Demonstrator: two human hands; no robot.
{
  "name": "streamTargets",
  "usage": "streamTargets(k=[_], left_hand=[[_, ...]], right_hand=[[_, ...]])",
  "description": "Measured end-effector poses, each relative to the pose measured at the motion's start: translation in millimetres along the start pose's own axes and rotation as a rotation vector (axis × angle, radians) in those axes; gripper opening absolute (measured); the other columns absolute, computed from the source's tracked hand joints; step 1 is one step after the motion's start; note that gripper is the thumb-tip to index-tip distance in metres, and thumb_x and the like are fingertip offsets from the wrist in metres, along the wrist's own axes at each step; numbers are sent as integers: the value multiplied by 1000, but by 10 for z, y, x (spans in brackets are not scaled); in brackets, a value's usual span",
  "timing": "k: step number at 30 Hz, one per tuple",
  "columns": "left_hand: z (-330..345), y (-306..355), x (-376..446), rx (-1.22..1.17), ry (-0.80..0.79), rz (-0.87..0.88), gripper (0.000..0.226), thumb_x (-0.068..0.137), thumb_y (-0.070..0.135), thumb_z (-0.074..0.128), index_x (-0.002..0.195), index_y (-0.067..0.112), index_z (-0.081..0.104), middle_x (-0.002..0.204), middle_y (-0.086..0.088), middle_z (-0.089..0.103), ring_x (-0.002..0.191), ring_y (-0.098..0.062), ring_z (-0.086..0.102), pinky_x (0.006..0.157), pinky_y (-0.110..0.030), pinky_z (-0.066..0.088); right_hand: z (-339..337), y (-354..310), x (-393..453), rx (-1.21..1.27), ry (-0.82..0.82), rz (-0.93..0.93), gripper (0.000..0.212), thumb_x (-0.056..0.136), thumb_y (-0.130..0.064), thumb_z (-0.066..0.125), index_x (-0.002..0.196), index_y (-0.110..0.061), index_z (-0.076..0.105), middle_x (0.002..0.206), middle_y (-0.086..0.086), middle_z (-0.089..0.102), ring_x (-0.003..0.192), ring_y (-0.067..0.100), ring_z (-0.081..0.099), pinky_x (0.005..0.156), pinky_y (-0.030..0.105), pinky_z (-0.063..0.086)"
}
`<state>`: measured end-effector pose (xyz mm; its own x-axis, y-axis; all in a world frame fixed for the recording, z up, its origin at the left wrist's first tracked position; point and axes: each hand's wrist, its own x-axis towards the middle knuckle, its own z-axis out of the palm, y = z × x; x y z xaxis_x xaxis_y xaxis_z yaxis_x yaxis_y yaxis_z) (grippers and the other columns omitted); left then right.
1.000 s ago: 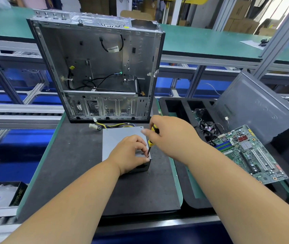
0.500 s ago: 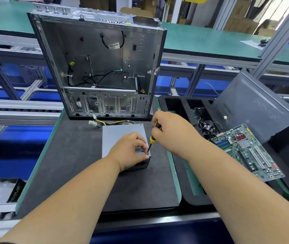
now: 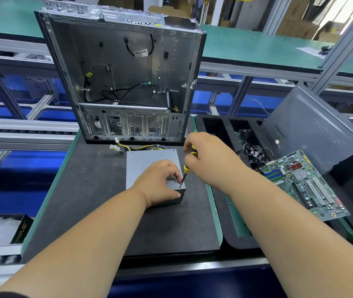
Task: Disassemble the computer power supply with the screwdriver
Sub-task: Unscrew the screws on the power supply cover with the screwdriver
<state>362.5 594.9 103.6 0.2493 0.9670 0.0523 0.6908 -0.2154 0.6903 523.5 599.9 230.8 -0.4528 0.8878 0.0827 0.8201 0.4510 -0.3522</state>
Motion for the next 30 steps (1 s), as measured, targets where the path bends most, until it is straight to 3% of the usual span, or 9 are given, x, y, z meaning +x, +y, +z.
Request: streamTargets(k=[3, 6, 12, 17, 21, 24, 30], left_hand=[[0, 15, -3, 27, -11, 3, 32, 65, 27, 81, 77, 42, 55, 106, 18, 51, 106, -11, 45, 96, -35, 43], [21, 19, -7, 62, 5, 21, 25, 70, 30, 80, 80, 37, 58, 107, 17, 50, 104, -11, 45, 97, -34, 41], [38, 61, -9, 107, 7, -6, 17, 77, 28, 78, 81, 28, 62, 107, 16, 50, 107, -12, 45, 99, -33, 40], [55, 134, -22, 155, 17, -28, 19, 79, 27, 77, 80, 30, 58, 110, 12, 53, 109, -13, 46, 99, -31, 40], [89, 186, -54, 157, 60, -59, 16, 80, 25, 74, 81, 26, 59, 105, 9, 55, 104, -14, 50, 95, -36, 45], [162, 205, -122, 130, 139, -119, 15, 84, 27, 72, 86, 29, 58, 101, 13, 56, 99, -12, 53, 87, -35, 48], [358, 224, -242, 18, 312, -167, 10, 88, 24, 71, 95, 21, 65, 104, 10, 61, 100, -11, 58, 88, -28, 48]], right_hand=[[-18, 15, 4, -90, 12, -10, 14, 95, -31, 48, 101, -22, 57, 95, -2, 58, 92, 22, 51, 67, 33, 39], [-41, 36, 26, -103, 1, -21, 30, 101, -46, 45, 99, -20, 58, 86, -2, 63, 84, 20, 55, 63, 34, 41], [-22, 74, 38, 5, 24, -47, 13, 99, -26, 51, 108, -17, 54, 94, 0, 59, 85, 21, 52, 62, 32, 35], [-40, 129, 33, 39, -11, -66, 15, 93, -16, 50, 105, -16, 57, 95, -2, 49, 87, 19, 45, 61, 24, 31], [-59, 147, 36, -89, -11, -125, 23, 99, -39, 49, 100, -17, 56, 89, -1, 55, 86, 22, 51, 68, 35, 43], [-61, 142, 73, -145, -19, -144, 37, 100, -52, 45, 95, -18, 55, 80, -3, 56, 80, 21, 51, 64, 35, 40], [-12, 140, 124, -31, -31, -158, 13, 99, -25, 52, 108, -16, 55, 96, 1, 57, 85, 21, 52, 63, 32, 38]])
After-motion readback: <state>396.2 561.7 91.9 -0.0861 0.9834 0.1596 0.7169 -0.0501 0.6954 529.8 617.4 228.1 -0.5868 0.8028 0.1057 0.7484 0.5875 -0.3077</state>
